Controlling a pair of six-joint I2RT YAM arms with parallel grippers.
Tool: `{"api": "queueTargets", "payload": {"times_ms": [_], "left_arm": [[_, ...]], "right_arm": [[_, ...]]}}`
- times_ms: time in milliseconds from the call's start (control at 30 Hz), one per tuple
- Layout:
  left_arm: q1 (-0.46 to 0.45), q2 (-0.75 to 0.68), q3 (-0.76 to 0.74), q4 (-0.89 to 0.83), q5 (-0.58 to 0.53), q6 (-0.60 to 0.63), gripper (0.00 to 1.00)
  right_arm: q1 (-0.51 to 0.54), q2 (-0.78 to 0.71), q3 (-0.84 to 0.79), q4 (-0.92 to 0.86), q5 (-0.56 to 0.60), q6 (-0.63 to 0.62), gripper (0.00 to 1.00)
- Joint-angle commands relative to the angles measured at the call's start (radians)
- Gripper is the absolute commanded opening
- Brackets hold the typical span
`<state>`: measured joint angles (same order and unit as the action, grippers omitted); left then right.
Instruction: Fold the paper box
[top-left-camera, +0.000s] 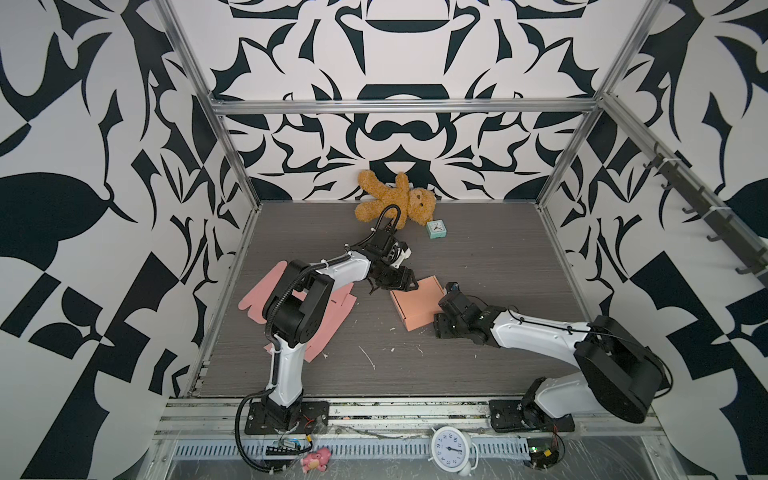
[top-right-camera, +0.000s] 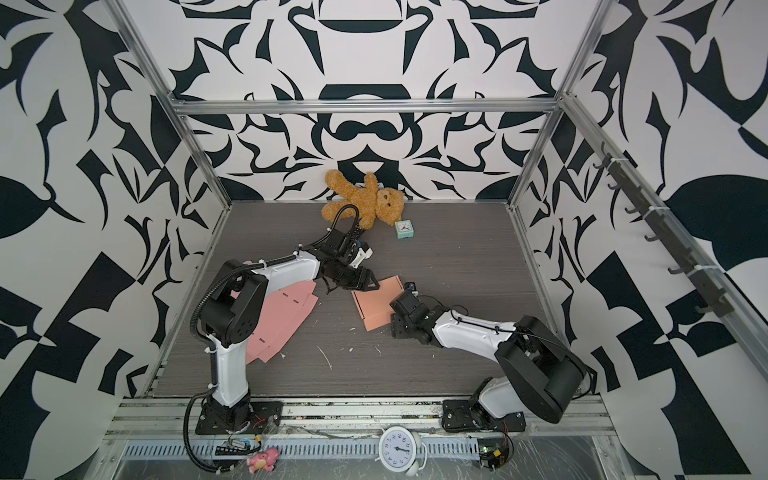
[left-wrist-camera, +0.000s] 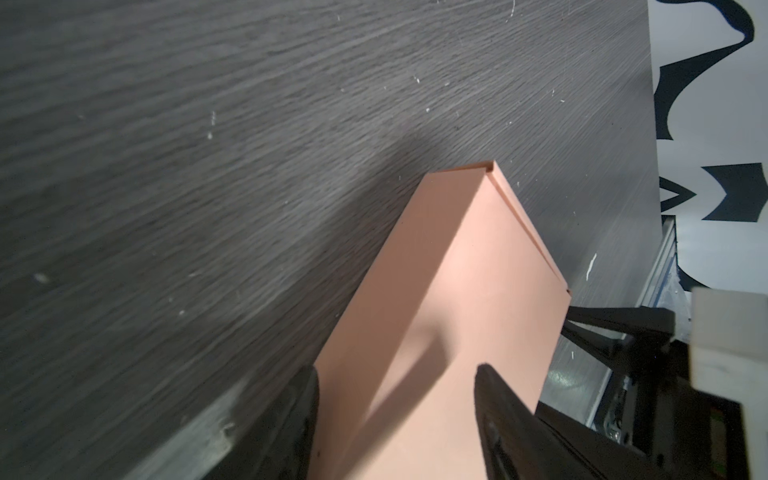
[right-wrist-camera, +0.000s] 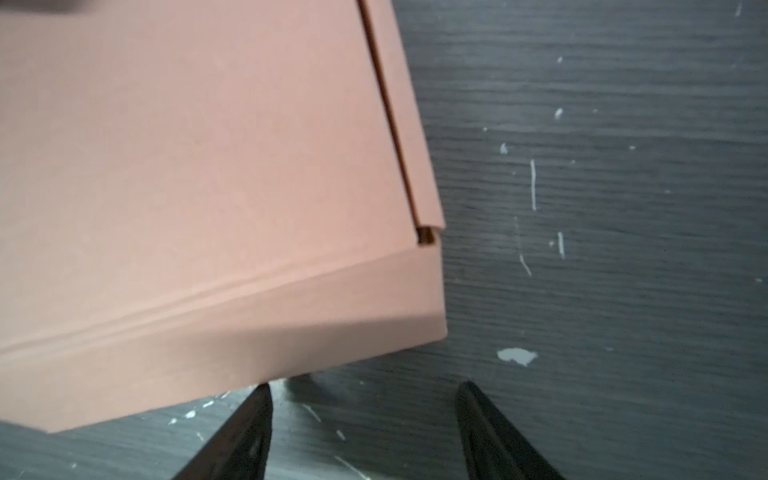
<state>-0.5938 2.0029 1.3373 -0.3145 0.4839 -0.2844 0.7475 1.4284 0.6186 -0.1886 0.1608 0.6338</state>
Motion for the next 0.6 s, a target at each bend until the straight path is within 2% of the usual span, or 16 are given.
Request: {"api": "queueTargets", "payload": {"times_ms": [0, 567], "left_arm": [[0.003, -0.029, -0.026, 0.000, 0.031, -0.003, 0.62], [-0.017, -0.075, -0.095, 0.054, 0.086, -0.049, 0.58]], "right_arm": [[-0.005, 0.009, 0.039, 0.018, 0.015, -0.013, 0.72], [-0.016, 0.099, 0.102, 0.046, 0.003, -0.033, 0.71]]}}
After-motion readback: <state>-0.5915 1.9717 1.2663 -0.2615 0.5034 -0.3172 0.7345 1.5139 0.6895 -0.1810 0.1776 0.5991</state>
